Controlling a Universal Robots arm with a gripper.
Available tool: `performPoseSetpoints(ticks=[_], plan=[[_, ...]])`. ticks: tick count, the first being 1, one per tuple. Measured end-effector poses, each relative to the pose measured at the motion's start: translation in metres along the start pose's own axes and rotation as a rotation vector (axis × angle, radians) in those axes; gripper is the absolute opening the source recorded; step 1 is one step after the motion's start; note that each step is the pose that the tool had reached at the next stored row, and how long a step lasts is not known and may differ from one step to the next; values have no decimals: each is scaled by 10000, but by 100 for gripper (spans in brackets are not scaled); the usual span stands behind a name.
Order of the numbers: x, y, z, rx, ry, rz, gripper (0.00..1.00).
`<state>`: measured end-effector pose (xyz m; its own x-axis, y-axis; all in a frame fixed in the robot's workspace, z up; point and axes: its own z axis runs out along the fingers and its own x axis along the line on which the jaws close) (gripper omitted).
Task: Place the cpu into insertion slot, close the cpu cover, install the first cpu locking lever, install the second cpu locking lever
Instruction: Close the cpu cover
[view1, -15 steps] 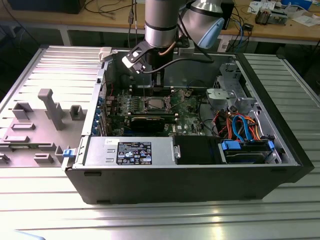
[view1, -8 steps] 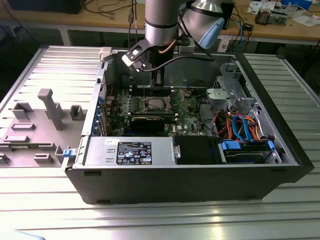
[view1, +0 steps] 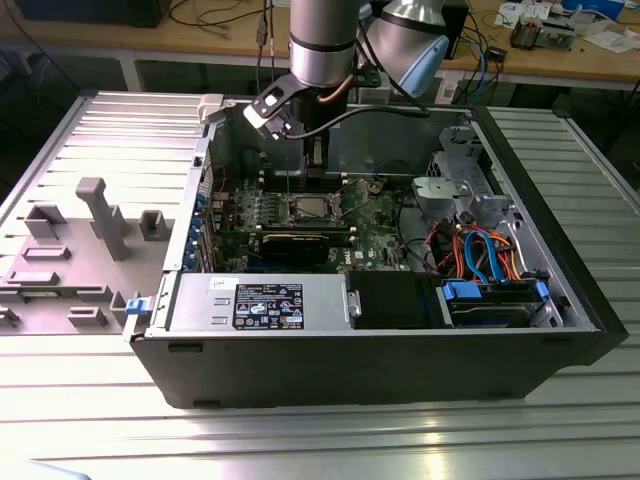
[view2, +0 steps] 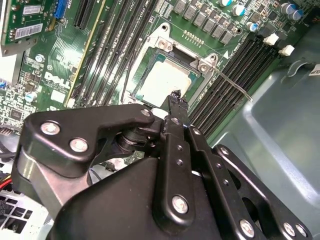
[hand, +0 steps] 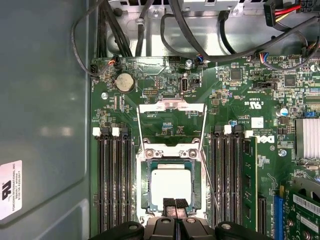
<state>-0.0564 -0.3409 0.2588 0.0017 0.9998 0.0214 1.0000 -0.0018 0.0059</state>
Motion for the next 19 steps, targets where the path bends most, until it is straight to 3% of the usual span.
performPoseSetpoints(ticks=[19], plan=[[2, 0, -108, 1, -1, 0, 11]])
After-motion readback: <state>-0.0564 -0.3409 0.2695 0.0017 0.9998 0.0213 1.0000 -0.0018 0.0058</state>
